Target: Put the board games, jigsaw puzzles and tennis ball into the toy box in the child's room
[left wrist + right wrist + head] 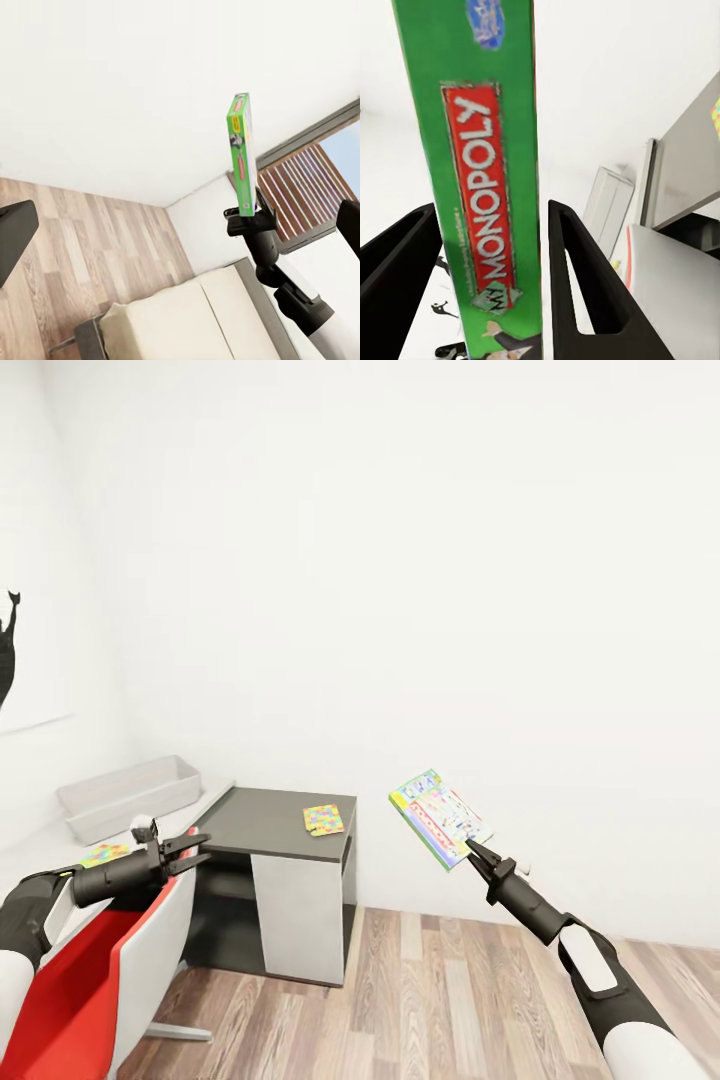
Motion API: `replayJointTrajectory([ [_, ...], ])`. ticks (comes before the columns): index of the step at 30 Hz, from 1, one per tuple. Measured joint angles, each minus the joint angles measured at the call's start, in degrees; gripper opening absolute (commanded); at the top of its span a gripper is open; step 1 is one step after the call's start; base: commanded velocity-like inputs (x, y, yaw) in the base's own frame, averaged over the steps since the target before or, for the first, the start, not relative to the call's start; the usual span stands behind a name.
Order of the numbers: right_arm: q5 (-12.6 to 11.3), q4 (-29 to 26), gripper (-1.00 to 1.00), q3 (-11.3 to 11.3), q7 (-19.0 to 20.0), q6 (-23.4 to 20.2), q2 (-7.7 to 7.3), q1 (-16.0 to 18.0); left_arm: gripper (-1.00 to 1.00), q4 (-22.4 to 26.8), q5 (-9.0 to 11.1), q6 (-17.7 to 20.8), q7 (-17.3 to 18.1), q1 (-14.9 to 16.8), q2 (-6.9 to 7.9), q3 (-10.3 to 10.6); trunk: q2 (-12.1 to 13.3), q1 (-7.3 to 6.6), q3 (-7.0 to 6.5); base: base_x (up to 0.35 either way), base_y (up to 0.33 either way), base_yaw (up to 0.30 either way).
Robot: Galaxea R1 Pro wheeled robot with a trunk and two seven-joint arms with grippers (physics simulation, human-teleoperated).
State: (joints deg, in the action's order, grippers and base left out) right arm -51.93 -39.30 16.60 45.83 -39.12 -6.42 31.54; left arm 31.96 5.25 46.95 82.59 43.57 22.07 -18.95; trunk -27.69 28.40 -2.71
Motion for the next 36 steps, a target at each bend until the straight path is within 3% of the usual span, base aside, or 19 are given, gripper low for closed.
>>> replayJointTrajectory([
  [21, 0.2, 0.0, -1.0, 0.0, 0.0, 0.1, 0.0, 0.0, 1.0, 0.0, 0.0, 0.0, 0.0, 0.0, 0.0, 0.0, 0.0, 0.0, -0.76, 0.0, 0.0, 0.256],
  [36, 0.1, 0.0, -1.0, 0.0, -0.1, 0.0, -0.01, 0.0, 1.0, 0.0, 0.0, 0.0, 0.0, 0.0, -0.01, 0.0, 0.0, 0.0, -0.81, 0.0, 0.0, 0.032],
])
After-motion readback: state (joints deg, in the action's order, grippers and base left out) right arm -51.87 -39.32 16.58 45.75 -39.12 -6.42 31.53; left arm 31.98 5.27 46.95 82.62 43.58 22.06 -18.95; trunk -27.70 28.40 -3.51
